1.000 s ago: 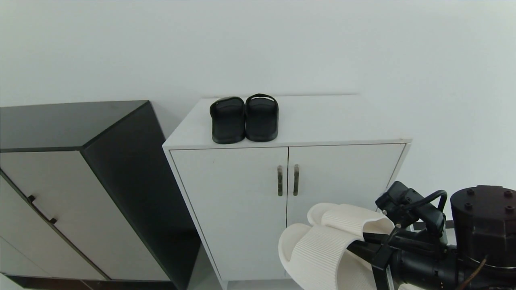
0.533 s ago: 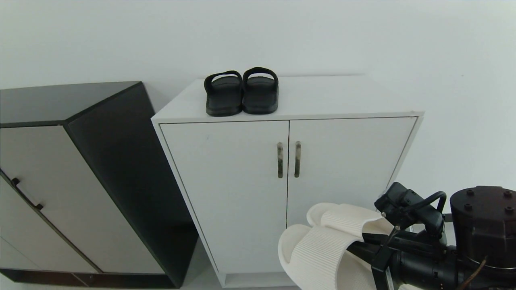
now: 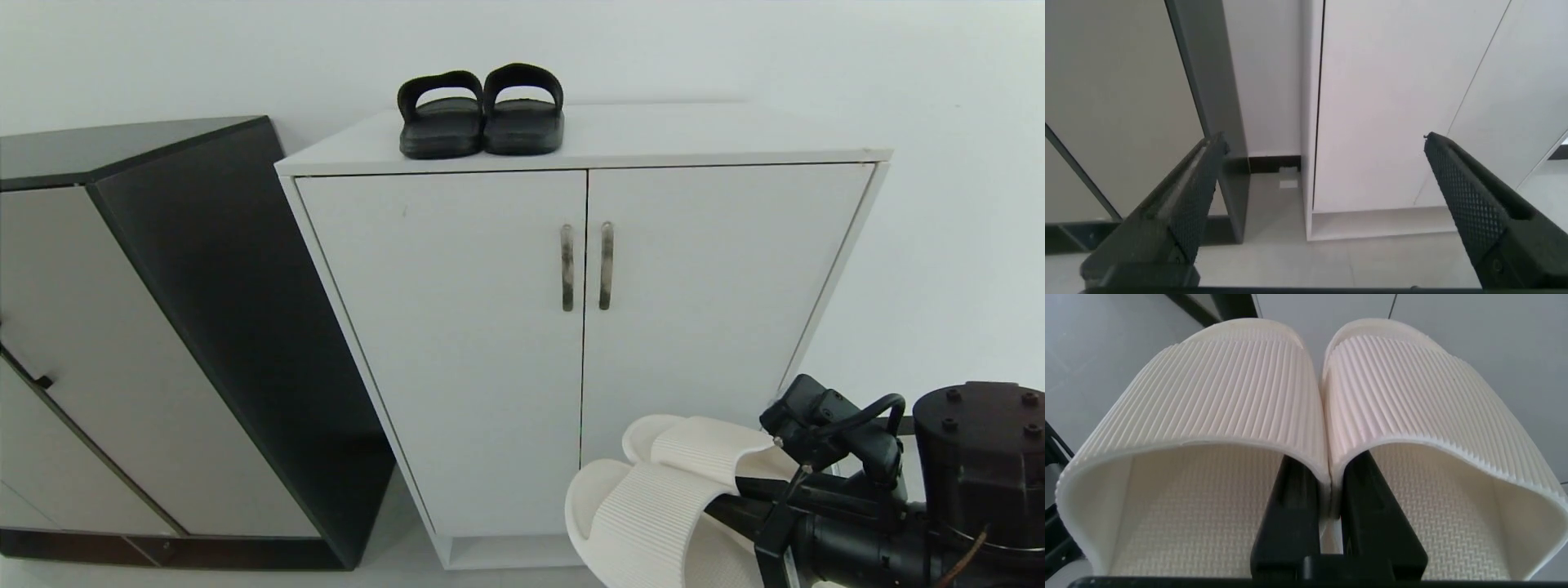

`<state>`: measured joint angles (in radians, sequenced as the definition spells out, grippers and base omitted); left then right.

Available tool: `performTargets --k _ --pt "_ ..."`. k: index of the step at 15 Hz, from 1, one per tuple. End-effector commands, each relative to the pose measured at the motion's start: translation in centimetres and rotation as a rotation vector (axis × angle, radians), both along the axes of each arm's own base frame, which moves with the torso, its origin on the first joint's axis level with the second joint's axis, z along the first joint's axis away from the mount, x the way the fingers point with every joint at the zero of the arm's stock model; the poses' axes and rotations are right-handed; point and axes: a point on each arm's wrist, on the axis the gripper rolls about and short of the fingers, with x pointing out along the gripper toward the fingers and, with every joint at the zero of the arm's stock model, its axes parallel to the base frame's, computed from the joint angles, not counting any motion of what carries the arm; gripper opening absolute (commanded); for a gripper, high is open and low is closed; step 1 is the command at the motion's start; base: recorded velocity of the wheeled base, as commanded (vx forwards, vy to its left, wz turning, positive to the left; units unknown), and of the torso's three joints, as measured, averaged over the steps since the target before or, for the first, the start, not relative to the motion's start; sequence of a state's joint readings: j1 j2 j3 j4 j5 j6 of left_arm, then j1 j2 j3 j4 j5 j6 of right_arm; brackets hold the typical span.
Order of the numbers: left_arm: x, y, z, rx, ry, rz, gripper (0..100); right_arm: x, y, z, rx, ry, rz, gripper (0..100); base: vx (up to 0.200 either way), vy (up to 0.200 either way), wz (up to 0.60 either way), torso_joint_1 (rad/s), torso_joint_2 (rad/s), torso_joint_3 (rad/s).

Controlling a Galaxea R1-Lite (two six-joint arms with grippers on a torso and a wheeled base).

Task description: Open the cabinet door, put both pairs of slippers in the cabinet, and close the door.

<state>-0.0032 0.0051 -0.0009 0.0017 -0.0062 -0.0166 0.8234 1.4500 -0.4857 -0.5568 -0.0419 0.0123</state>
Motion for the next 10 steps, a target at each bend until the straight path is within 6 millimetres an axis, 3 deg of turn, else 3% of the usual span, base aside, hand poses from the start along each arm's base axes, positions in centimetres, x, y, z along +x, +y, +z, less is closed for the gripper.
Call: performTargets --k 1,4,7,10 --pt "0.0 0.0 0.0 -0.002 0.0 0.005 100 0.0 0.0 -0.1 -0.001 0.002 0.001 0 0.0 0.0 0.0 -0.036 0.45 0.378" --pt "0.0 0.0 0.0 -0.002 0.0 0.009 100 -0.3 -0.2 0.1 0.005 -0.005 0.004 0 0.0 0.0 0.0 -0.032 0.41 0.383" --pt "-0.1 0.1 0.4 -0.003 -0.014 0.028 100 -0.5 -0.1 0.2 0.008 -0.007 0.015 0 0.0 0.0 0.0 -0.002 0.14 0.124" --pt "1.0 0.0 9.2 -0.172 -0.027 -0.006 100 -0.6 -0.2 0.1 0.005 -0.007 0.014 0 0.0 0.0 0.0 0.0 0.0 0.0"
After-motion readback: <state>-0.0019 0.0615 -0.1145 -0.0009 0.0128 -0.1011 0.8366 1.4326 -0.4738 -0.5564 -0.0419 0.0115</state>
